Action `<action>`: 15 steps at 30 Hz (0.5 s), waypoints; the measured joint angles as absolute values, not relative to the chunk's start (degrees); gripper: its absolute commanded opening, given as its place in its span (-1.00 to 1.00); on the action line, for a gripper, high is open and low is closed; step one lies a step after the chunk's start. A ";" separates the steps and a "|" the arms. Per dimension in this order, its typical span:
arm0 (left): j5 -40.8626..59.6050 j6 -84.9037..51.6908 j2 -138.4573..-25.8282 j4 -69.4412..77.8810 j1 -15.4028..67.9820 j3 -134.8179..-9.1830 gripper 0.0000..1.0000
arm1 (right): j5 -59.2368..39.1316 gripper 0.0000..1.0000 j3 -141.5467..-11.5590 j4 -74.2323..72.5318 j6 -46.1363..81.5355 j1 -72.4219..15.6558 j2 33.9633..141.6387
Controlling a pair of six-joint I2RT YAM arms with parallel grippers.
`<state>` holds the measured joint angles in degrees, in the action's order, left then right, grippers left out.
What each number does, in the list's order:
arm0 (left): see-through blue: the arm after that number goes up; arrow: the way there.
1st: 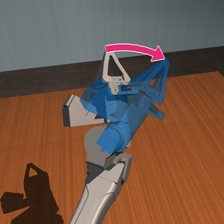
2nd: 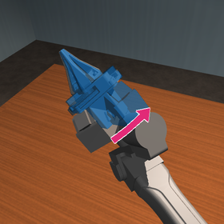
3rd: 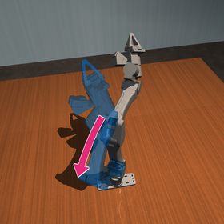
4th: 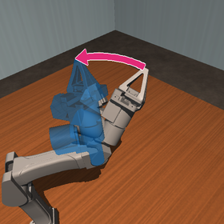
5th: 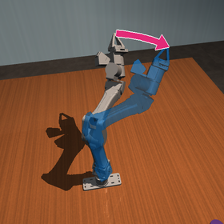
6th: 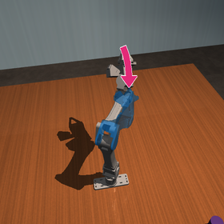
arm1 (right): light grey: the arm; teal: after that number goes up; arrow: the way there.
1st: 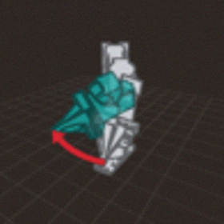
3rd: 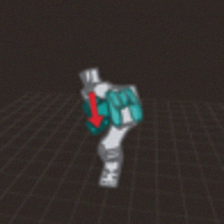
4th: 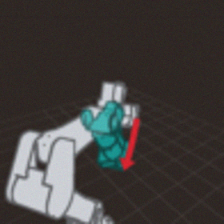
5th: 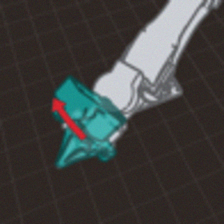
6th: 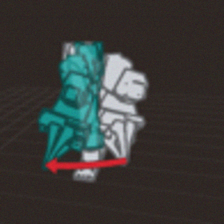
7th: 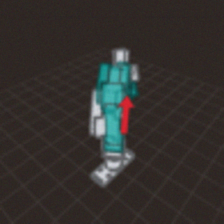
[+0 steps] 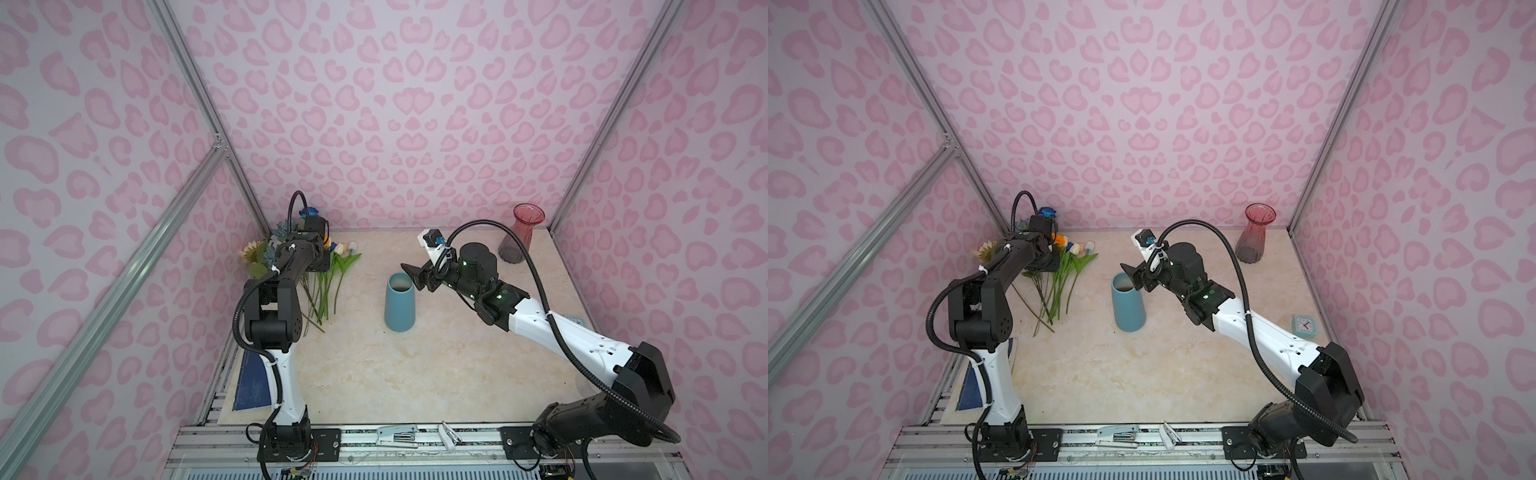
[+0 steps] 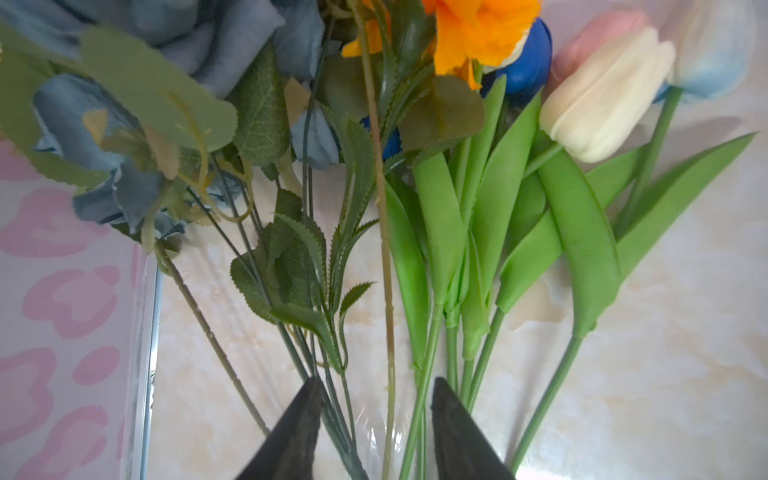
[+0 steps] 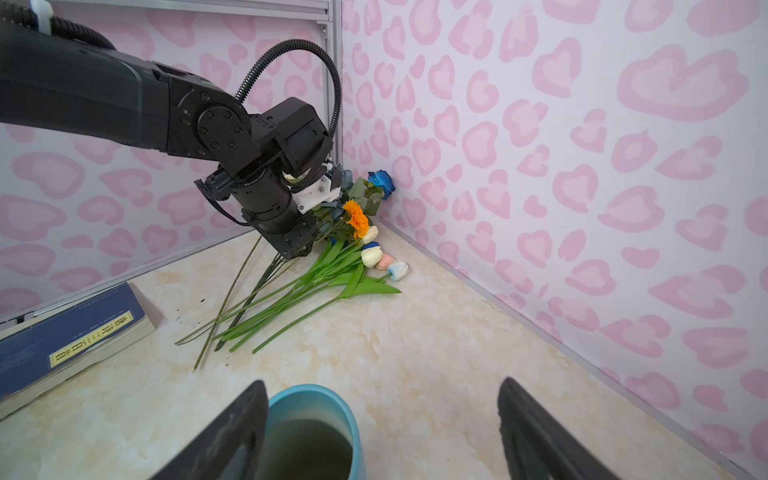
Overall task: Arrange the flowers into the vase
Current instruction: 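Set the teal vase down while the left gripper lowers onto the flower stems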
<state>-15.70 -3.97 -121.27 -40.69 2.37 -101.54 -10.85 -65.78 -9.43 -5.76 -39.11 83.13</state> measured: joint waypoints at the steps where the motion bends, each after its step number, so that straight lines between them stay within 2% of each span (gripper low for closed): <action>1: -15.73 -3.84 -121.97 -40.93 2.37 -102.10 -0.09 | -10.26 0.72 -65.65 -9.45 -5.74 -39.07 83.09; 10: -16.32 -3.38 -126.72 -42.04 1.98 -106.13 -0.25 | -10.02 0.72 -63.09 -10.28 -5.78 -39.05 81.06; 11: -16.29 -3.40 -127.39 -42.09 1.93 -106.76 -0.35 | -9.87 0.72 -63.00 -10.41 -5.80 -39.03 80.99; 15: -16.32 -3.36 -129.23 -42.37 1.80 -107.72 -0.43 | -9.82 0.72 -62.39 -11.29 -6.24 -38.89 80.82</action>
<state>-16.32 -3.36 -129.23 -42.37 1.80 -107.72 -9.82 -62.39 -11.29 -6.24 -38.89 80.82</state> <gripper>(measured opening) 0.299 0.859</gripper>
